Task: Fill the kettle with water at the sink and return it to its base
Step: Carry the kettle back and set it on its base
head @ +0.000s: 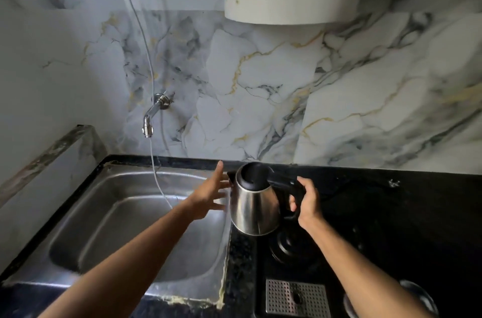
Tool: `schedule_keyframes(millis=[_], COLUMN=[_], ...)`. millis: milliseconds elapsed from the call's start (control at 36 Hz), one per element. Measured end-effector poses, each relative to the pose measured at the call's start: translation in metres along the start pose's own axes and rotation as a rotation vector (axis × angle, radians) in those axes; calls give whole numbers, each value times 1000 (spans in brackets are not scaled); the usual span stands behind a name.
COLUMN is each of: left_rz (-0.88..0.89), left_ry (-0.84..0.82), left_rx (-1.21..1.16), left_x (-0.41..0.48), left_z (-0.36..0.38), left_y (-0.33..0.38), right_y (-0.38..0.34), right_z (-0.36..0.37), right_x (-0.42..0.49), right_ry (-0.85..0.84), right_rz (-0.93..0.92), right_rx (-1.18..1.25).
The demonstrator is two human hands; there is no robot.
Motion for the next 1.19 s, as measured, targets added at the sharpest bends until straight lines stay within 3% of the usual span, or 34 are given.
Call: schedule_keyframes(millis=[361, 694, 1194], left_rz=[-58, -51, -9], left_ry=[-51, -18, -33], left_rx=[-80, -127, -158], left_x=[-7, -8, -4], left_z=[105, 121, 131], left_y=[-44, -73, -62], right_y=[11, 34, 31], right_z=[-104, -125, -135], right_x=[-11, -8, 3], right_ry=[85, 100, 70], right_rz=[19, 32, 4], right_rx=[-9, -9, -17])
Point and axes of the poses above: each hand's wrist, its own x-axis towards the middle knuckle, its own z-axis out of the palm, y = z × x, the point moved 3 cm from there along x, towards the middle knuckle, and after that the axes turned 6 degrees about -x, right-handed, at the moved point
